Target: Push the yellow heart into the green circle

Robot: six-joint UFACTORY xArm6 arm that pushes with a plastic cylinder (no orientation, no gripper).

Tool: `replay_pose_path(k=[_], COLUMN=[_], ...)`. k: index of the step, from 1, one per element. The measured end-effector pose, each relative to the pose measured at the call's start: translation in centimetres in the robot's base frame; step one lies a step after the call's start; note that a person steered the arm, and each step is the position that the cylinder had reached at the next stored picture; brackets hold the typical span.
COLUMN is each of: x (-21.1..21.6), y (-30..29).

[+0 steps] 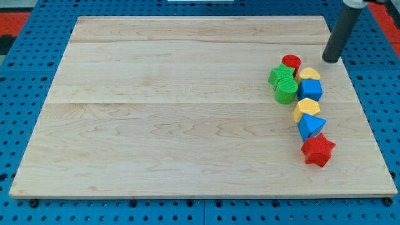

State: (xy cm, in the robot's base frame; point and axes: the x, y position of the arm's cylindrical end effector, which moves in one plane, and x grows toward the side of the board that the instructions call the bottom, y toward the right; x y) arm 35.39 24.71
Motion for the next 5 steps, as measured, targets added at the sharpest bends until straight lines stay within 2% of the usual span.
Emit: replay_pose_path(k=[1, 2, 4, 5], x=[5.1, 6.5, 3.1, 5.5], y=[-5.9, -10.4, -1.3, -0.2])
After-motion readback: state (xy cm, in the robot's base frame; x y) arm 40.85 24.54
